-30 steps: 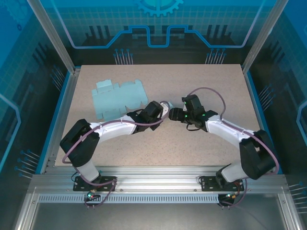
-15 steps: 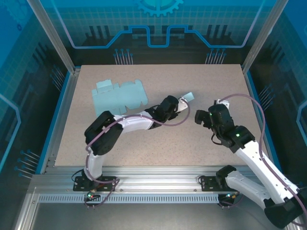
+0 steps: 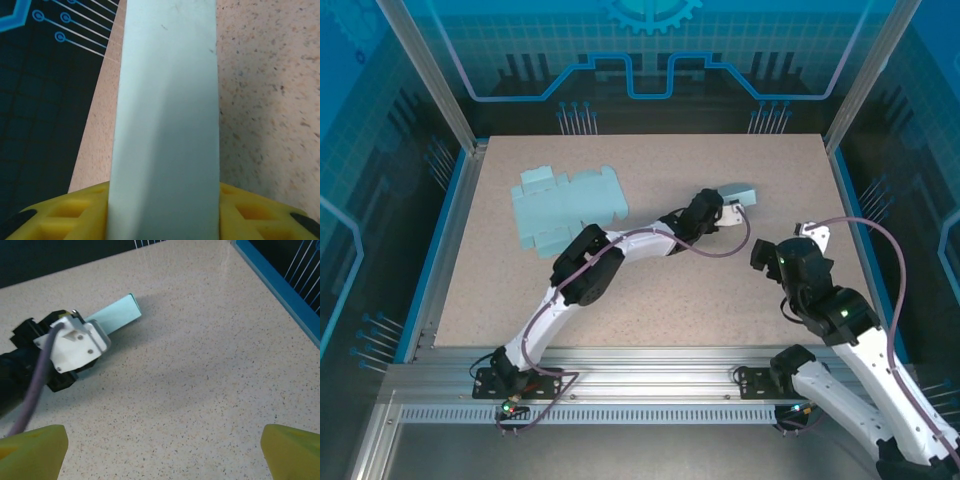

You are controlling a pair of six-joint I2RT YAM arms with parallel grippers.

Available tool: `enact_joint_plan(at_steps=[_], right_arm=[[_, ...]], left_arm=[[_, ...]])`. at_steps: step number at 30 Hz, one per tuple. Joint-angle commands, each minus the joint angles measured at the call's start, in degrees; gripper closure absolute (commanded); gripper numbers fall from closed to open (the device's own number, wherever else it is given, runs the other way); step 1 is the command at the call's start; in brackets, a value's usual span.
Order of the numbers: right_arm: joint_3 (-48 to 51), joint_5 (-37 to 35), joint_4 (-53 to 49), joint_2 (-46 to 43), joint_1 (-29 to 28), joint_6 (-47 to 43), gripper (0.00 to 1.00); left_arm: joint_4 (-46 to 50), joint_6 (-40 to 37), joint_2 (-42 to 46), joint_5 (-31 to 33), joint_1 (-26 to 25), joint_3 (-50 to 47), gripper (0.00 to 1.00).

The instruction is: Fold the paper box

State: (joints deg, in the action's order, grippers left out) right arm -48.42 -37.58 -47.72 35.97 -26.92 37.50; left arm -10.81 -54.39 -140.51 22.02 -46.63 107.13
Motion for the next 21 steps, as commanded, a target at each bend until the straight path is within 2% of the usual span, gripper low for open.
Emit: enact_joint_plan(at_steps=[1,6,11,18,21], right_arm=[[-0.3,-2.2,-3.1,-3.0,0.6,0.4,0.0],[-1.5,-1.6,-5.5,-6.6,0.6,0.3,0.0],[-0.6,1.0,-4.6,-8.8,0.6,-1.6,0.0],[-0.7,6.9,0.5,-4.6,0.6,-4.7,0.0],[-1.3,8.4,1.8,-1.3,0.6,-4.7,0.0]], left_arm=[[4.2,-4.1,-4.8,-2.9,0.8,5.5,0.47],[8.1,-6.7,-8.6,-4.6,1.2,11.0,0.24],[3.6,-5.8,-4.7,-4.0,1.2,5.0,0.01],[-9.4,3.4,13.5,-4.7,0.8,-17.5,0.01],[-16.4,11.0,22.7,-1.4,1.2,-27.1,0.01]])
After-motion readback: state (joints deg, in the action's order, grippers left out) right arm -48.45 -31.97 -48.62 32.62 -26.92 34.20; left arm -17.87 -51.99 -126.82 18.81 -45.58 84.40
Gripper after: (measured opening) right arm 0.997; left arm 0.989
